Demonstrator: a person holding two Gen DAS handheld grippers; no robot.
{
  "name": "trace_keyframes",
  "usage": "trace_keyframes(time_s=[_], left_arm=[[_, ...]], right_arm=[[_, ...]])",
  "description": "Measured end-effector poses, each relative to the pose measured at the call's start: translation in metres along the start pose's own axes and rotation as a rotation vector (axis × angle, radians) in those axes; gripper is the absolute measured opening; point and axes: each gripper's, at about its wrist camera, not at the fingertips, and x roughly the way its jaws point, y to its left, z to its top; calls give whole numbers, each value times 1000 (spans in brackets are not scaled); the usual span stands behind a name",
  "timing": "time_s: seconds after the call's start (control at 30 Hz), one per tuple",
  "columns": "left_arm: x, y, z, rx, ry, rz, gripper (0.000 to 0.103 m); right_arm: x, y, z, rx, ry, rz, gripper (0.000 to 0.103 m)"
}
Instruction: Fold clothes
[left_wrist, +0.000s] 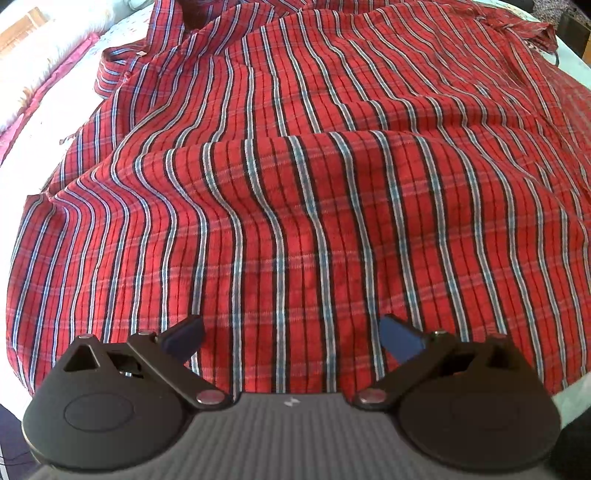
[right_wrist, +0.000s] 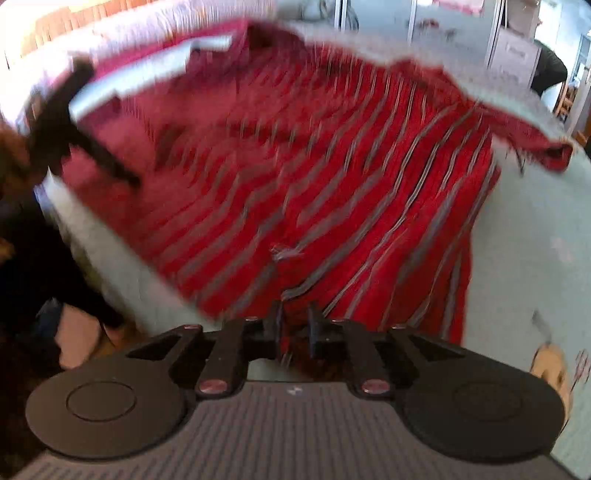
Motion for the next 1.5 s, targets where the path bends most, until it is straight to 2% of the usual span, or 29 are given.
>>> trace_keyframes(time_s=[0.03, 0.13, 0.17, 0.2, 0.27, 0.33, 0.43, 0.5, 0.6, 0.67, 0.77, 0.9, 1.1, 1.2, 1.27, 1.33, 1.5], left_arm=[[-1, 1, -1, 1, 1, -3, 103], [-1, 3, -4, -3, 7, -14, 103], [-1, 3, -3, -7, 10, -16, 103], [0, 3, -3, -9, 14, -17, 103], [0, 2, -2, -6, 16, -15, 103], [1, 1, -2, -2, 14, -14, 103], [2, 2, -2, -7, 16, -19, 103], [2, 5, -1, -23, 22, -27, 103], [3, 6, 0, -42, 33, -33, 103], [3, 6, 0, -43, 37, -30, 103], [3, 3, 1, -35, 37, -19, 103], [1, 0, 1, -27, 40, -4, 103], [-17, 2, 2, 13, 10, -11, 103], [-36, 15, 1, -19, -62, -85, 103], [-47, 30, 0, -70, -99, -139, 103], [-54, 48, -2, -127, -126, -169, 103], [-56, 99, -12, -307, -159, -145, 103]], right_arm=[[-7, -7, -5, 74, -34, 27, 24], [-28, -26, -21, 297, -136, 110, 43], [-36, -35, -26, 374, -179, 122, 57], [-45, -48, -31, 455, -230, 94, 68], [-58, -76, -48, 614, -292, -9, 69], [-57, -94, -59, 694, -292, -47, 69], [-43, -111, -69, 744, -248, -51, 66], [-30, -105, -63, 700, -222, -32, 54], [-10, -93, -55, 628, -181, -43, 43], [-4, -91, -54, 617, -179, -41, 39], [0, -94, -56, 628, -194, -25, 4], [3, -95, -55, 628, -212, -25, 2], [-45, -74, -25, 380, -189, -383, 1], [-40, -92, -31, 396, -117, -485, 1], [-29, -109, -45, 474, -75, -464, 1], [-25, -116, -54, 535, -81, -427, 2], [-27, -123, -62, 636, -125, -371, 10]])
